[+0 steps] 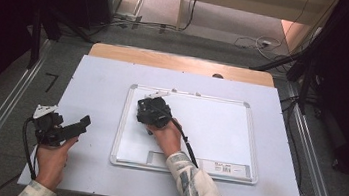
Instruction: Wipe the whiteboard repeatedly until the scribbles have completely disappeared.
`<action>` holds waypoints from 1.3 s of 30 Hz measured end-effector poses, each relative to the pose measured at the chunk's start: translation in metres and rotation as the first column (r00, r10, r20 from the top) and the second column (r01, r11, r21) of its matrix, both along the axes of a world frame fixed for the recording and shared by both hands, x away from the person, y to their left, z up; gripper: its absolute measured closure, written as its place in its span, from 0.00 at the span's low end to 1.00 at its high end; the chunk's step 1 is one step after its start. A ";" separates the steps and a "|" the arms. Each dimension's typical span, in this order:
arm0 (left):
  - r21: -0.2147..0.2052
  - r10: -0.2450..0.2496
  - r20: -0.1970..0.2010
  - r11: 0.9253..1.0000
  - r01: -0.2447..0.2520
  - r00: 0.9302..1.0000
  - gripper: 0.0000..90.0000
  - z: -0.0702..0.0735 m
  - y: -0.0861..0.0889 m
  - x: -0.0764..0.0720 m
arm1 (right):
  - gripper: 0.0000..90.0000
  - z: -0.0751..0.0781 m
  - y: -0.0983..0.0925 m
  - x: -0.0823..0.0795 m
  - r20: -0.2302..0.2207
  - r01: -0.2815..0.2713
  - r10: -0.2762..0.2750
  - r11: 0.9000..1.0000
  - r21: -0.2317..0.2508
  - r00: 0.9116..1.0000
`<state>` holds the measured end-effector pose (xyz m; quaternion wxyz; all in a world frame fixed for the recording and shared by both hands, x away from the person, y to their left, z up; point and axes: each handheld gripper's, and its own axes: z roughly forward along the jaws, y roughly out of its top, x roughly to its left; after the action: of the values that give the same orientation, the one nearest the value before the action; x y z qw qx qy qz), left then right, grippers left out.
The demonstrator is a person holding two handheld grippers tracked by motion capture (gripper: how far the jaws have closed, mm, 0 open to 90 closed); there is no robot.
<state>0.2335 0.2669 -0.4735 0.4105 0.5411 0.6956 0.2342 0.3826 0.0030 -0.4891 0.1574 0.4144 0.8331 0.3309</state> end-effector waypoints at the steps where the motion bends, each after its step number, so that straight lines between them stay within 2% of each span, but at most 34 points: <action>1: 0.002 0.001 0.000 1.000 -0.001 1.000 0.04 0.000 0.000 0.000 | 0.40 0.000 -0.003 0.002 -0.001 0.008 -0.008 1.000 0.000 1.000; 10: 0.001 -0.001 0.000 1.000 0.001 1.000 0.04 0.000 -0.001 0.000 | 0.40 0.002 -0.025 0.030 -0.002 0.100 -0.100 0.995 0.006 0.995; 19: 0.003 -0.010 -0.004 1.000 0.010 1.000 0.04 0.000 -0.002 0.001 | 0.40 0.002 -0.014 0.041 0.012 0.104 -0.104 0.995 -0.010 0.995; 29: 0.002 -0.006 0.001 1.000 0.006 1.000 0.04 0.000 -0.002 0.002 | 0.40 0.001 0.010 0.034 0.013 0.068 -0.068 0.998 -0.008 0.998; 39: 0.004 -0.011 0.000 1.000 0.011 1.000 0.04 0.000 -0.003 0.002 | 0.40 0.000 0.032 0.010 0.007 0.053 -0.053 0.999 -0.007 0.999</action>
<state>0.2356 0.2640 -0.4737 0.4106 0.5457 0.6921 0.2335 0.3928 0.0352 -0.4891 0.1703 0.4345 0.8226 0.3249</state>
